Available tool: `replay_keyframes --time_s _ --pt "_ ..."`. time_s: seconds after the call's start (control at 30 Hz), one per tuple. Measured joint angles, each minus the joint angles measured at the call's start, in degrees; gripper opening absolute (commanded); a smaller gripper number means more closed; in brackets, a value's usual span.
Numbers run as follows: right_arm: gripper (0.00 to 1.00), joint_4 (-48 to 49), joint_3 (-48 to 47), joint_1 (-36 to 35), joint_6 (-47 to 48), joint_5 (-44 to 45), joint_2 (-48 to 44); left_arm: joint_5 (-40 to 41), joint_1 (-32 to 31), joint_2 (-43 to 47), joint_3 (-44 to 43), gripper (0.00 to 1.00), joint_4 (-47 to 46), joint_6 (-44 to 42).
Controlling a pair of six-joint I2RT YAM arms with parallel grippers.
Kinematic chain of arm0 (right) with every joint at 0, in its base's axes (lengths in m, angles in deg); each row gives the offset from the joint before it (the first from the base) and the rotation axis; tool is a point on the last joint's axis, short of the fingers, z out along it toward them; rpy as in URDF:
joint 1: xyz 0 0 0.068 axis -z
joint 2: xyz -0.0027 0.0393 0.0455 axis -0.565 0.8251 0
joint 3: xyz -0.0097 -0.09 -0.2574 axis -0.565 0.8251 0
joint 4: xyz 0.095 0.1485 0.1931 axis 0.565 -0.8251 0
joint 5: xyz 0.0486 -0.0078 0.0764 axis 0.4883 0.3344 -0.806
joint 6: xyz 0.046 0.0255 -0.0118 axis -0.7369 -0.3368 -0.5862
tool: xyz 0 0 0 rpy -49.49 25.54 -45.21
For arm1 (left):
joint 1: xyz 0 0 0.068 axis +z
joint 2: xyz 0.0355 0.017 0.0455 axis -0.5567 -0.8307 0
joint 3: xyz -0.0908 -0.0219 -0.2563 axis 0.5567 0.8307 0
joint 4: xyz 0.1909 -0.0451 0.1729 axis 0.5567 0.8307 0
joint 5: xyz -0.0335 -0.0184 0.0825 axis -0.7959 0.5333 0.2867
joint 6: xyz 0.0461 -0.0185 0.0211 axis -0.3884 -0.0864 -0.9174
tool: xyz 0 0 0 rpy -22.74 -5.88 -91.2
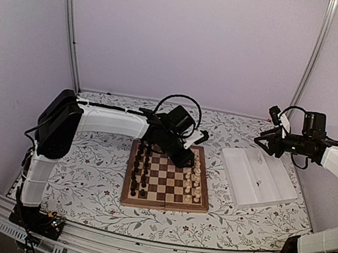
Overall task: Set up the chess pieces on the board
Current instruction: Pick up the chess piece from the chessboard.
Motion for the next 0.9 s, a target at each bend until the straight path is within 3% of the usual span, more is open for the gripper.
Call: replay_keyframes --time_s 0.27,0.6,0.9 --pt "0.45 0.0 0.0 0.0 0.4 0.0 0.3 0.2 0.0 -2.9 -2.4 0.27 0.8 0.0" --pt "0.45 0.0 0.0 0.0 0.5 0.0 1.0 1.0 0.0 -4.0 -3.5 0.11 1.7 0.0" --pt "0.45 0.0 0.0 0.0 0.5 0.0 1.6 1.3 0.5 -3.7 -4.2 0.08 3.0 -0.2"
